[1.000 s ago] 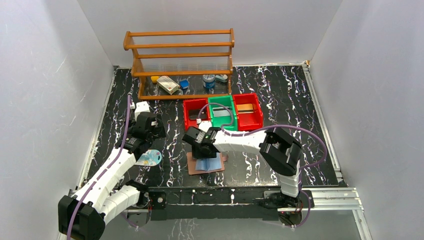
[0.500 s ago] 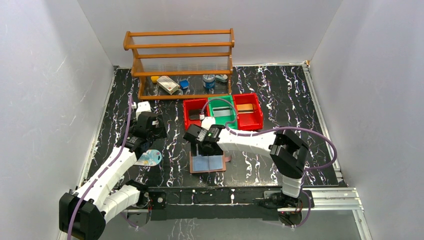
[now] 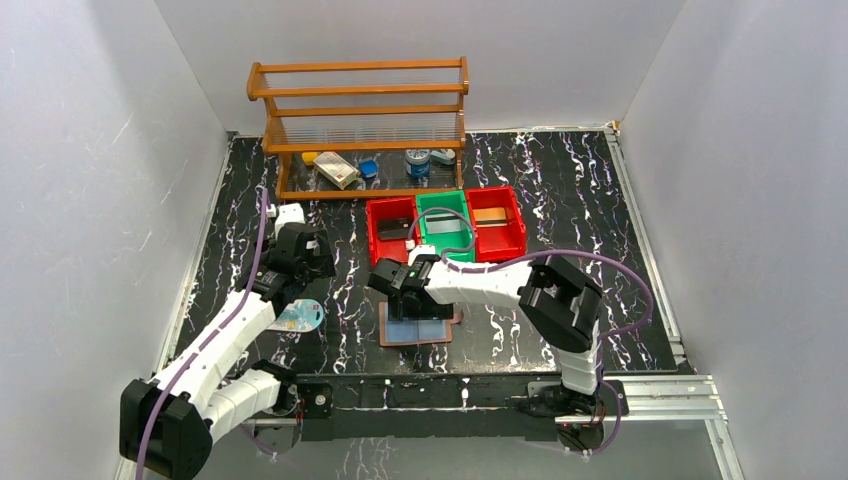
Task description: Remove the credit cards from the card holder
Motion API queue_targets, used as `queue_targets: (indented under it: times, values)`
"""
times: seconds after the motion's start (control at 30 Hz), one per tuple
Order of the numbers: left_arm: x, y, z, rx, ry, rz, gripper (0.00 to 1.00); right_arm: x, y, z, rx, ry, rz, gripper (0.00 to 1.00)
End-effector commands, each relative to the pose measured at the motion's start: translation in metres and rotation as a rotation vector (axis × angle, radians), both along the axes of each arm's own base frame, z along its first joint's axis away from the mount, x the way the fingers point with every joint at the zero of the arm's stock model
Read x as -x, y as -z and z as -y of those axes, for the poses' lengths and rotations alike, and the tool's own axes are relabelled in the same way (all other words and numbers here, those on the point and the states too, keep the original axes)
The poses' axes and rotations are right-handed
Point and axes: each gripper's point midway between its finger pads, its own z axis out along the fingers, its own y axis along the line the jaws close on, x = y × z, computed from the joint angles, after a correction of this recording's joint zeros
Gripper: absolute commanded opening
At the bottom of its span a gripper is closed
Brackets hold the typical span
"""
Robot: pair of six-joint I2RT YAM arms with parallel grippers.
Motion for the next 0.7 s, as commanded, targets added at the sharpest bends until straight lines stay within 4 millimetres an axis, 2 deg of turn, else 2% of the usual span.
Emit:
queue_targets:
  times: [0.0, 0.13, 0.23, 0.43, 0.67]
  values:
    - [-0.002, -0.004, 0.0, -0.001, 0.003, 0.012, 0.98, 0.007, 0.019, 0.013, 0.063, 0.01, -0.034, 0.98]
    - [-0.002, -0.004, 0.0, -0.001, 0.005, 0.013, 0.99, 0.011, 0.028, 0.018, 0.07, 0.021, -0.057, 0.98]
    - [-0.002, -0.004, 0.0, -0.002, 0.005, 0.013, 0.98, 0.01, 0.026, 0.025, 0.088, 0.04, -0.048, 0.98]
    - [-0.002, -0.003, 0.001, 0.003, 0.012, 0.009, 0.98, -0.001, 0.009, 0.019, 0.073, 0.014, 0.002, 0.98]
    - [-0.002, -0.002, 0.002, 0.005, 0.016, 0.003, 0.98, -0.014, -0.022, 0.012, 0.032, 0.015, 0.079, 0.98]
